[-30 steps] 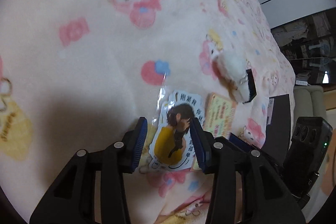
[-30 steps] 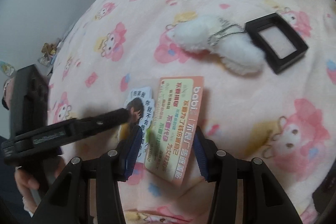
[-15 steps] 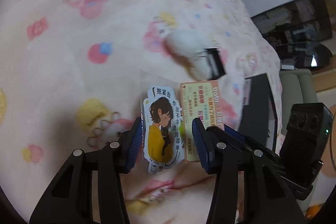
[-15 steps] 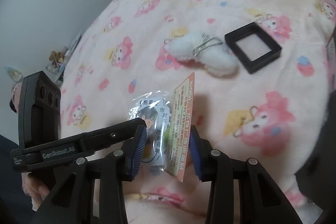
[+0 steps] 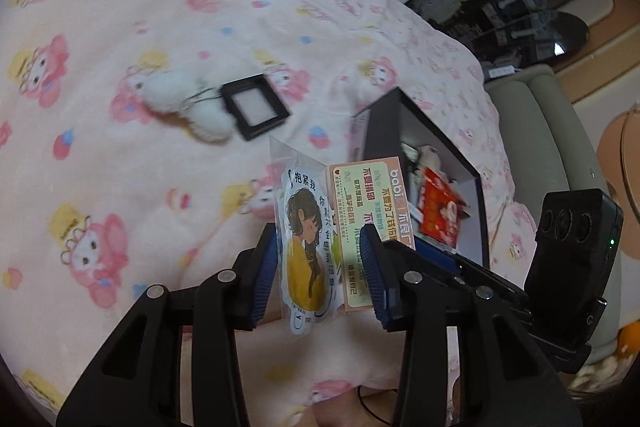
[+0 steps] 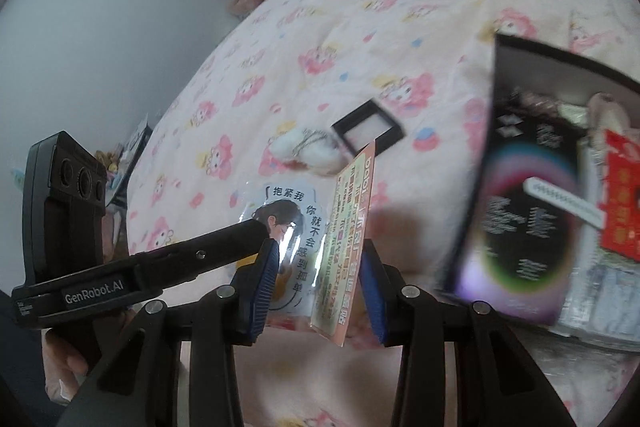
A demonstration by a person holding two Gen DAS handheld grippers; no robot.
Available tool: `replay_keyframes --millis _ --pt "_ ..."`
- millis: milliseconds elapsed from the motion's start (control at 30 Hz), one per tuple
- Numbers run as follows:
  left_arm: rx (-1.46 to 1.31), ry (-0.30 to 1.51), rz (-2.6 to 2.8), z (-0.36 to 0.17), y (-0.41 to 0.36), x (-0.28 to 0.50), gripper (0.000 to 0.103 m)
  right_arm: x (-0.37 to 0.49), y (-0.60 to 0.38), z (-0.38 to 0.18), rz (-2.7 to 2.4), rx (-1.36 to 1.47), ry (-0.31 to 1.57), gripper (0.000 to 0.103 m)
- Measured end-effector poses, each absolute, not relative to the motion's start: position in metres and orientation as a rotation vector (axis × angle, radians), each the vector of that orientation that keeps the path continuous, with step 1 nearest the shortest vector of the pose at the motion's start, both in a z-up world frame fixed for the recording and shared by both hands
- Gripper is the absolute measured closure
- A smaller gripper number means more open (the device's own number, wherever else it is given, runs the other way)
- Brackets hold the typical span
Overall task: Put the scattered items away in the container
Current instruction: 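Carry the held cards with the left gripper over the box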
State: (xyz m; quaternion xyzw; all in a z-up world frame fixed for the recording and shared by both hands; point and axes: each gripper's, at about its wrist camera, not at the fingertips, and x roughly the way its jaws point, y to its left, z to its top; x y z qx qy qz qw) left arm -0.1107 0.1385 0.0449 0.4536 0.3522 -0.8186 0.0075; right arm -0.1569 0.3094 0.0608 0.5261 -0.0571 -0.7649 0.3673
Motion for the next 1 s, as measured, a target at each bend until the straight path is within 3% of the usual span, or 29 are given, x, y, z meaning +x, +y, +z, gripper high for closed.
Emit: replay_keyframes --millis 467,833,1000 --pt "1.692 0.752 -2.813 0.092 0.271 -0.207 0.062 -0.177 0.437 0.098 -2.216 1.280 -0.324 0.067" --pt "1.835 0.804 -2.796 0.040 0.323 -0.273 0.062 -0.208 0.490 0.051 -2.348 1.390 -0.359 0.067" --pt "1.895 0.668 -2.748 0.018 0.334 -0.286 0.062 -0.218 0.489 0.029 -2.341 1.458 -0.299 0.067"
